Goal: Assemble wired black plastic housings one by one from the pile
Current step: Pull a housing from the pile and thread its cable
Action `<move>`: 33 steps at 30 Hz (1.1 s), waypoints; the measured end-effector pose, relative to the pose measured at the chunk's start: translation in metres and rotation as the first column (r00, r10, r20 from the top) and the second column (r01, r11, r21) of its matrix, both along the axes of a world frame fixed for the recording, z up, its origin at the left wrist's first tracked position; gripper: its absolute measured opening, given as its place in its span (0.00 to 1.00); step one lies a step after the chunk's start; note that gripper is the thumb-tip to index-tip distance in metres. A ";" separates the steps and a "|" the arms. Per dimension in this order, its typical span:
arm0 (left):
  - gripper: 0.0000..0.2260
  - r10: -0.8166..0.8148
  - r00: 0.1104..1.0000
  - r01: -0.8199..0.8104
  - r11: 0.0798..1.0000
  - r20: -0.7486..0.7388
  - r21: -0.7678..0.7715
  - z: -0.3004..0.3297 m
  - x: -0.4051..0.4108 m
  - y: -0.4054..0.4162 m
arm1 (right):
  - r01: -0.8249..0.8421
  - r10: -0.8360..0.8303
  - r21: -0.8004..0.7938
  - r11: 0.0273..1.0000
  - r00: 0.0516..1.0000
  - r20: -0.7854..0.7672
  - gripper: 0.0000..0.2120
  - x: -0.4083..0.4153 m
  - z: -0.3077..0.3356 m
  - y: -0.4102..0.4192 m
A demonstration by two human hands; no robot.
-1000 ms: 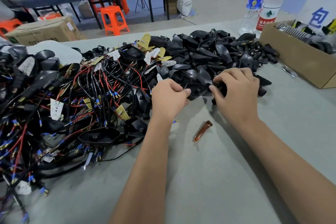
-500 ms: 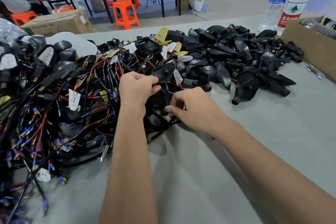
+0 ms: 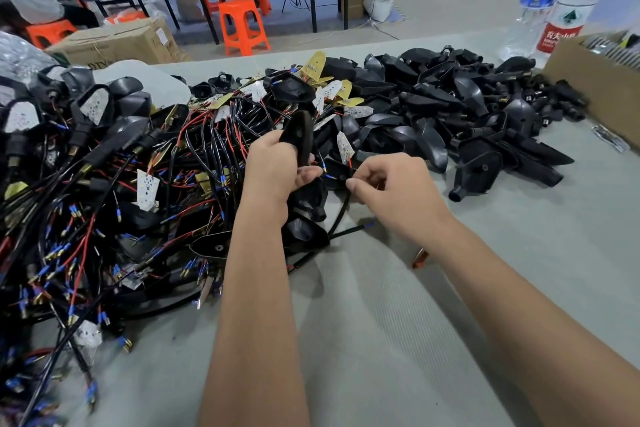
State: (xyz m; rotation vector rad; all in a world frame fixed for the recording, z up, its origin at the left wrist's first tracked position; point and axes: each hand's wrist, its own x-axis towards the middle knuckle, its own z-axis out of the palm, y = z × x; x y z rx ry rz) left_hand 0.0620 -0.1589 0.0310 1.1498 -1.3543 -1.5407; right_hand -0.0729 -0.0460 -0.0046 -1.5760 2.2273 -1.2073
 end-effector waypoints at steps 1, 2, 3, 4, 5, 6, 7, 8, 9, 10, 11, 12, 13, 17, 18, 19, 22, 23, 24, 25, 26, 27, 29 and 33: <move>0.12 -0.009 1.000 0.009 1.000 -0.002 0.011 0.000 -0.005 0.003 | 0.005 -0.005 0.008 1.000 1.000 -0.004 0.09 -0.001 -0.001 0.001; 0.11 -0.017 1.000 0.017 1.000 -0.003 0.012 0.000 -0.010 0.006 | 0.008 -0.008 0.018 1.000 1.000 -0.009 0.08 -0.002 -0.002 0.002; 0.11 -0.025 1.000 0.025 1.000 -0.001 0.007 0.000 -0.014 0.009 | 0.009 -0.008 0.027 1.000 1.000 -0.019 0.08 -0.003 -0.002 0.003; 0.11 -0.030 1.000 0.030 1.000 0.007 -0.003 0.000 -0.018 0.011 | 0.005 -0.004 0.036 0.999 0.999 -0.038 0.08 -0.003 -0.002 0.004; 0.11 -0.026 1.000 0.026 1.000 0.017 -0.011 0.000 -0.020 0.013 | -0.008 0.011 0.050 0.999 0.997 -0.071 0.07 -0.003 -0.001 0.005; 0.11 -0.006 1.000 0.007 1.000 0.021 -0.011 0.001 -0.021 0.013 | -0.038 0.047 0.076 0.996 0.993 -0.112 0.07 -0.002 0.001 0.006; 0.12 0.026 1.000 -0.026 1.000 0.014 0.001 0.001 -0.021 0.012 | -0.086 0.103 0.116 0.989 0.983 -0.149 0.08 0.000 0.003 0.007; 0.12 0.063 0.998 -0.063 0.998 -0.001 0.018 0.001 -0.019 0.009 | -0.144 0.175 0.172 0.974 0.968 -0.180 0.08 0.003 0.005 0.007; 0.11 0.096 0.995 -0.095 0.995 -0.021 0.036 0.001 -0.017 0.006 | -0.201 0.252 0.242 0.949 0.946 -0.204 0.10 0.005 0.008 0.007; 0.11 0.119 0.992 -0.117 0.992 -0.039 0.050 0.001 -0.014 0.005 | -0.248 0.324 0.314 0.916 0.921 -0.218 0.12 0.008 0.011 0.007; 0.10 0.131 0.990 -0.128 0.990 -0.051 0.060 0.001 -0.011 0.004 | -0.282 0.381 0.375 0.883 0.898 -0.220 0.15 0.009 0.014 0.006; 0.09 0.135 0.989 -0.132 0.989 -0.055 0.063 0.000 -0.009 0.003 | -0.301 0.415 0.418 0.857 0.884 -0.214 0.17 0.010 0.017 0.006; 0.09 0.136 0.989 -0.132 0.989 -0.055 0.059 0.000 -0.006 0.003 | -0.312 0.432 0.442 0.841 0.879 -0.201 0.17 0.009 0.019 0.006; 0.08 0.170 0.984 -0.170 0.985 -0.042 0.022 0.001 0.001 0.005 | -0.322 0.411 0.436 0.841 0.903 -0.127 0.08 0.003 0.027 0.003; 0.08 0.205 0.977 -0.204 0.979 -0.053 0.015 0.001 0.002 0.006 | -0.309 0.383 0.410 0.858 0.917 -0.111 0.09 0.001 0.030 0.001; 0.08 0.258 0.964 -0.259 0.966 -0.063 -0.008 0.003 0.004 0.005 | -0.286 0.344 0.366 0.885 0.933 -0.102 0.10 0.000 0.033 -0.003; 0.10 0.464 0.886 -0.456 0.865 -0.012 -0.211 0.005 0.015 -0.001 | -0.140 0.156 0.135 0.981 0.981 -0.118 0.09 0.007 0.036 -0.023; 0.11 0.527 0.850 -0.510 0.820 -0.004 -0.260 0.005 0.020 -0.002 | -0.090 0.099 0.069 0.994 0.984 -0.147 0.07 0.014 0.037 -0.032; 0.10 0.582 0.813 -0.561 0.781 -0.008 -0.275 0.005 0.024 -0.004 | -0.056 0.061 0.033 0.998 0.980 -0.188 0.06 0.024 0.038 -0.043; 0.10 0.631 0.776 -0.611 0.746 -0.015 -0.263 0.005 0.028 -0.007 | -0.045 0.048 0.016 0.999 0.974 -0.223 0.05 0.036 0.039 -0.054; 0.11 0.672 0.740 -0.656 0.717 -0.015 -0.235 0.004 0.033 -0.011 | -0.055 0.054 0.005 0.998 0.971 -0.232 0.06 0.048 0.040 -0.066; 0.11 0.705 0.709 -0.693 0.693 -0.014 -0.199 0.004 0.037 -0.014 | -0.068 0.066 -0.004 0.998 0.975 -0.214 0.08 0.059 0.041 -0.078; 0.15 0.744 0.667 -0.743 0.661 -0.041 -0.107 0.004 0.045 -0.021 | -0.085 0.083 -0.009 0.996 0.984 -0.155 0.13 0.079 0.044 -0.101; 0.19 0.764 0.641 -0.767 0.641 -0.071 -0.029 0.005 0.053 -0.026 | -0.014 0.021 0.039 0.999 0.981 -0.190 0.26 0.109 0.046 -0.131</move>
